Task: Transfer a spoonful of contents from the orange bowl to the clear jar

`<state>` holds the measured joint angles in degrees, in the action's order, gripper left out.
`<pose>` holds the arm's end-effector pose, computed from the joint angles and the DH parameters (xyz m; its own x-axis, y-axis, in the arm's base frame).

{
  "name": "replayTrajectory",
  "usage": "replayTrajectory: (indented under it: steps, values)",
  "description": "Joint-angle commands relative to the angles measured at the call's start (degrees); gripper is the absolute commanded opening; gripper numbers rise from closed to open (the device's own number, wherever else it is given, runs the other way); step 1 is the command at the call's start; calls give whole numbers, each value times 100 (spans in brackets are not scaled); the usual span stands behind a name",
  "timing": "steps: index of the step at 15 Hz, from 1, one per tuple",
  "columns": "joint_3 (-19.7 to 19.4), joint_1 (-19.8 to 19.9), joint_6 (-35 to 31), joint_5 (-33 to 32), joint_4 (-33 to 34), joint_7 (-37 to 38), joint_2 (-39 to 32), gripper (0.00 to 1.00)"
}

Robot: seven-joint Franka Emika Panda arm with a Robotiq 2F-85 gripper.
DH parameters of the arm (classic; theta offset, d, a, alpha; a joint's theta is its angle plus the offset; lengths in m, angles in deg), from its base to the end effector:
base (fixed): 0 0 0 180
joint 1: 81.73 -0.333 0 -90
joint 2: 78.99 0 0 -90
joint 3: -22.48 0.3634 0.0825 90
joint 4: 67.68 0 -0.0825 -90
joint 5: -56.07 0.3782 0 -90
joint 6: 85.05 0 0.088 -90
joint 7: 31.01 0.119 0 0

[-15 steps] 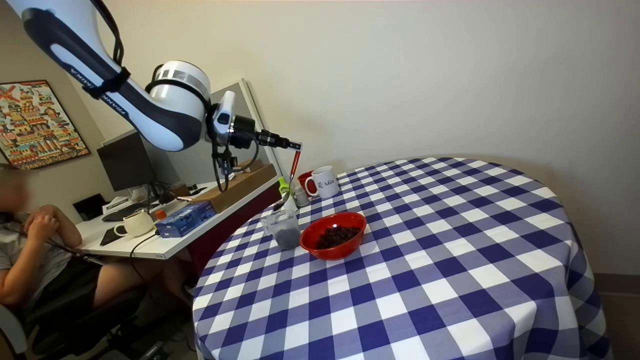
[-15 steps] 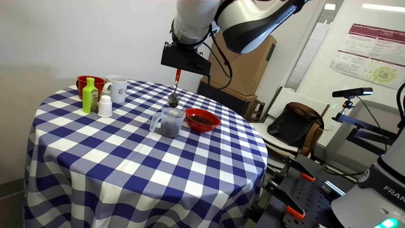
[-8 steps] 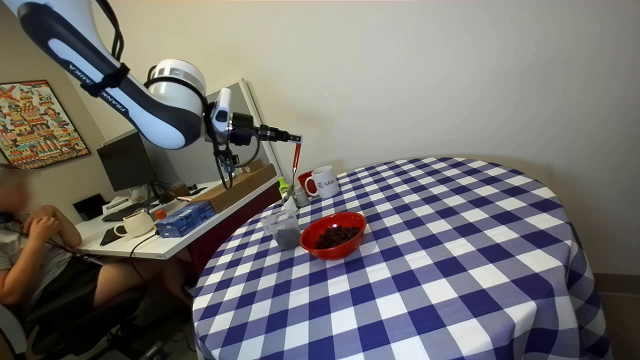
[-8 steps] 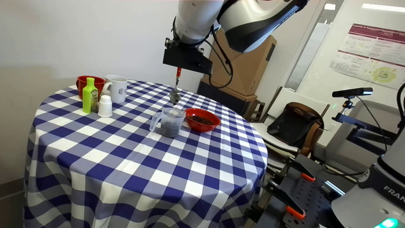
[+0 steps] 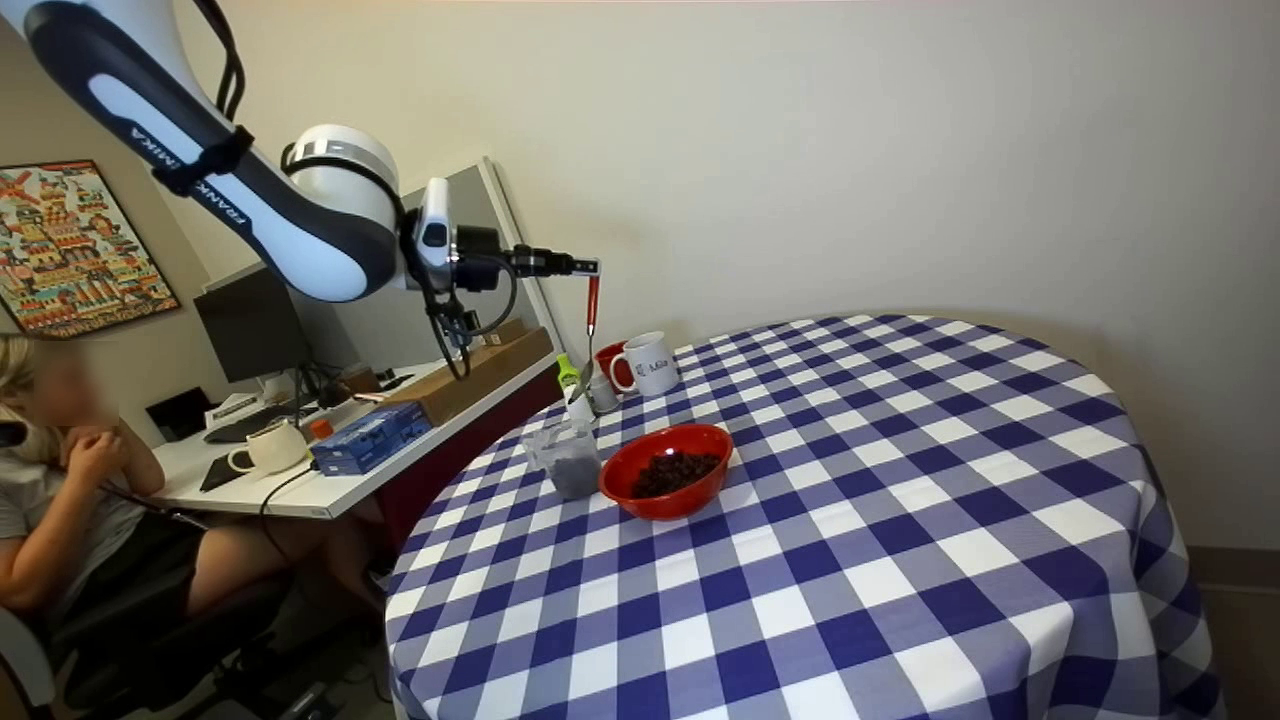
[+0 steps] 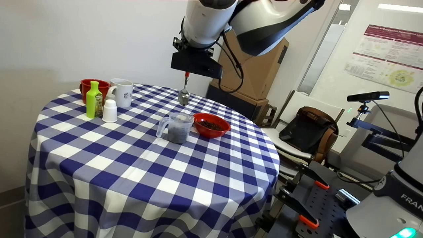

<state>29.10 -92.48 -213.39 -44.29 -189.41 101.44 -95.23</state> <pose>0.5810 0.1390 0.3315 0.3193 -0.2250 0.9205 -0.6149 -0.7884 0.0206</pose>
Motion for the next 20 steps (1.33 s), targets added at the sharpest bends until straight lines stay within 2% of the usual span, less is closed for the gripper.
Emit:
replayTrajectory:
  steps: [1, 6, 11, 15, 18, 20]
  values:
    - [138, 151, -8, 89, -173, 130, 205, 5]
    - [131, 245, -11, 196, -206, 223, 333, 5]
    - [133, 242, 146, -29, -264, 371, 484, 5]
    - [40, 644, -1250, 1267, -409, -225, 769, 5]
    - [-267, 1084, -2099, 2312, -781, -792, 1172, 5]
    - [-538, 1345, -2363, 3075, -1036, -1254, 1432, 5]
